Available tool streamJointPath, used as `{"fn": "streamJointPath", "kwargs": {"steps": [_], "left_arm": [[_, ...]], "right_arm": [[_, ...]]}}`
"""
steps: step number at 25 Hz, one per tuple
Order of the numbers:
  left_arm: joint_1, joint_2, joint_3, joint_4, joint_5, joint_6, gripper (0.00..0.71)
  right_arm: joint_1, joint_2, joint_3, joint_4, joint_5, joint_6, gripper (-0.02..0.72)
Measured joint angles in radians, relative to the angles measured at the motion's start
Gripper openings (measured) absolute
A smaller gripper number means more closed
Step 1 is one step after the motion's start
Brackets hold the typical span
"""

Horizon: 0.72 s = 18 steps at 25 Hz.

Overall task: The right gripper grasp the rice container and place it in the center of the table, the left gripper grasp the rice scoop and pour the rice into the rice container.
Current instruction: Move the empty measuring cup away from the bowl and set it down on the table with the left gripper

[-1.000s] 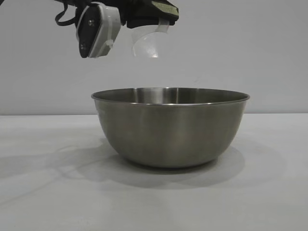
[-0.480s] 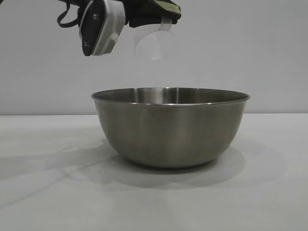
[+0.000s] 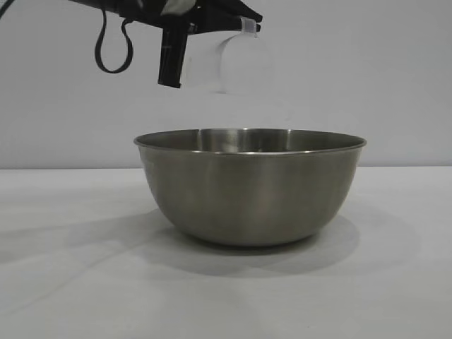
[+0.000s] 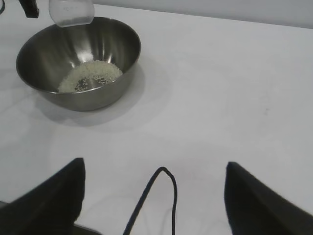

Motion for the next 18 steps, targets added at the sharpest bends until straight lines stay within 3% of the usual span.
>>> {"fn": "streamJointPath", "kwargs": {"steps": [4,8,12,18], "left_arm": [[0.0,0.0,0.032,-0.15,-0.018,-0.172,0.0],[0.0,0.0,0.094,-0.372,-0.125,-0.281,0.0],[0.0,0.0,0.179,-0.591,-0.238,-0.314,0.0],[0.0,0.0,0.316,-0.863,-0.247,-0.321,0.0]], "right_arm": [[0.0,0.0,0.0,0.0,0.0,0.0,0.526],[0.0,0.0,0.0,0.0,0.0,0.0,0.526],[0.0,0.0,0.0,0.0,0.0,0.0,0.526],[0.0,0.0,0.0,0.0,0.0,0.0,0.526]]}}
